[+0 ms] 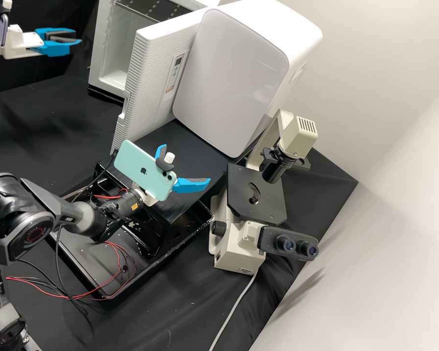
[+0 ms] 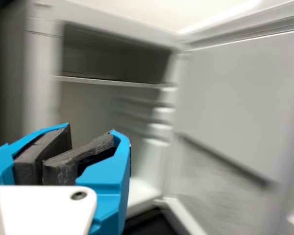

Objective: Open the incubator door

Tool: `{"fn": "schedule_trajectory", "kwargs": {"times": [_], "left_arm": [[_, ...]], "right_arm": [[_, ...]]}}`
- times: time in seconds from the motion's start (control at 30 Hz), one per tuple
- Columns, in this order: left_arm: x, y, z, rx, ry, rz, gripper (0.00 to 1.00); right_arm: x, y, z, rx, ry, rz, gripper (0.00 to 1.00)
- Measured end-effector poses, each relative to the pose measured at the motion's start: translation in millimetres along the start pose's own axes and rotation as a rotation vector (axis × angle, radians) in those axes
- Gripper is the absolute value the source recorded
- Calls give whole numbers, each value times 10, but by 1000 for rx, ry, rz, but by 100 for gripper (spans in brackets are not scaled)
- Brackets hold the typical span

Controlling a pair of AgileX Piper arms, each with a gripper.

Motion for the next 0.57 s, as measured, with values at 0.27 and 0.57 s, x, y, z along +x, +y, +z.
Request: {"fn": "schedule_trajectory", "kwargs": {"times": [0.27, 0.57], "left_arm": [[-110, 37, -321, 110, 261, 50, 100], [-161, -5, -505, 98, 300, 80, 100]], "right_arm": [[0, 0, 0, 0, 0, 0, 100], [0, 0, 0, 0, 0, 0, 100]]}}
